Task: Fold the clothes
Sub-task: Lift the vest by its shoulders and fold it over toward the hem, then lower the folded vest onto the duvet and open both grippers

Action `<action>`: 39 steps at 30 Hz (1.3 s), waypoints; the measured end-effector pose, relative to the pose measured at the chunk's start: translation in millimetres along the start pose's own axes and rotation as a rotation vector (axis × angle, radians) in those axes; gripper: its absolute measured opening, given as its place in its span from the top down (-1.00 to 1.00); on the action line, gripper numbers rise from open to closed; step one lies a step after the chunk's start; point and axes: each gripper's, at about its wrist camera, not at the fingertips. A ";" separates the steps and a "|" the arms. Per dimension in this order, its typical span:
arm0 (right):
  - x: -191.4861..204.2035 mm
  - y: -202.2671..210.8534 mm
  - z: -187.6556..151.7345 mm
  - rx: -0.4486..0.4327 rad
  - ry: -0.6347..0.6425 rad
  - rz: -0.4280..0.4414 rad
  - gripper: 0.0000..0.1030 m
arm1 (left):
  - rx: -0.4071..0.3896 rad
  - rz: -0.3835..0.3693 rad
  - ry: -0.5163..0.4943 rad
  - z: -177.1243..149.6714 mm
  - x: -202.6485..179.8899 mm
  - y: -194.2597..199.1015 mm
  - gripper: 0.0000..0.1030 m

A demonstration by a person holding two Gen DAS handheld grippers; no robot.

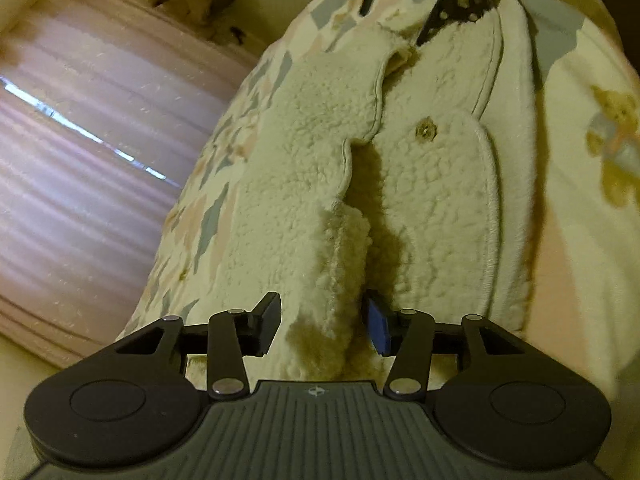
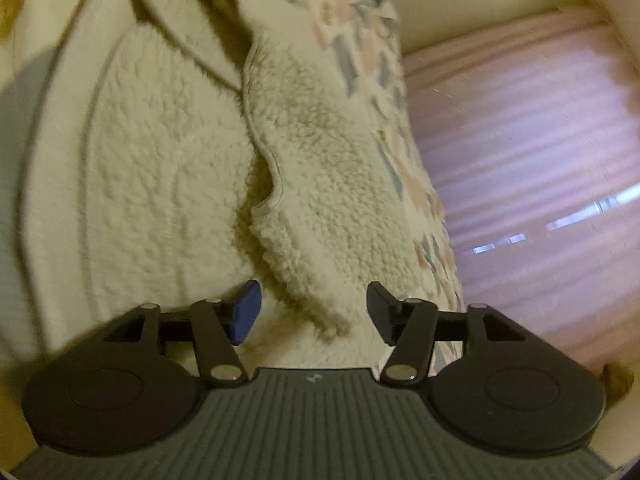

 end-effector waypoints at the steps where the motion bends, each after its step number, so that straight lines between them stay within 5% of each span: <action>1: -1.7 -5.3 0.4 -0.005 0.028 0.011 -0.31 | -0.001 -0.014 -0.006 -1.3 2.3 -4.6 0.21; 2: -3.5 -10.2 0.8 -0.011 0.052 0.026 -0.35 | -0.002 -0.028 -0.012 -2.5 4.6 -9.2 0.47; 3: -5.7 -14.1 1.2 -0.017 0.070 0.046 -0.31 | 0.005 -0.041 -0.027 -3.9 5.8 -13.6 0.51; 4: -7.0 -18.3 1.9 -0.015 0.089 0.063 0.10 | 0.005 -0.061 -0.040 -5.6 7.7 -15.6 0.58; 5: -6.3 -24.3 3.2 0.010 0.117 0.068 0.85 | 0.004 -0.081 -0.054 -7.3 9.7 -17.5 0.64; 9: -4.3 -30.4 5.2 0.074 0.148 0.055 0.86 | 0.008 -0.085 -0.051 -9.2 20.9 -14.5 0.68; 15: -9.9 48.6 23.4 0.077 -0.040 -0.035 0.86 | -0.032 0.023 -0.014 -12.3 28.6 17.3 0.73; 20: 58.1 67.4 35.7 0.105 -0.015 0.070 0.85 | 0.005 0.018 0.036 -29.8 -3.7 35.5 0.63; 22: 84.3 60.5 35.4 0.134 0.054 0.021 0.83 | 0.029 0.033 0.027 -36.6 -23.0 33.6 0.58; 26: 90.7 62.5 38.6 0.142 0.053 -0.073 0.24 | -0.001 0.066 0.078 -36.1 -28.1 38.7 0.40; 28: 88.9 63.2 35.9 0.142 0.028 -0.072 0.24 | -0.014 0.074 0.091 -35.8 -27.0 41.4 0.36; 30: 89.7 64.6 33.2 0.137 0.024 -0.051 0.48 | -0.019 0.061 0.049 -36.0 -30.6 45.0 0.44; 31: 89.5 66.4 31.7 0.136 0.016 -0.020 0.89 | -0.022 0.055 0.028 -36.1 -32.4 46.8 0.62; 34: 84.4 71.9 25.1 0.138 -0.012 0.012 0.87 | -0.028 0.024 0.000 -34.5 -32.7 50.0 0.78; 39: 62.9 89.7 15.8 0.130 -0.092 0.004 0.87 | -0.011 0.020 -0.018 -34.3 -38.6 49.9 0.78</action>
Point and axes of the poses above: each gripper's, at about its wrist camera, not at the fingertips, and y roughly against the way its jaws point, x to its left, z to its top, and after that the axes turned 5 degrees about y, right-handed
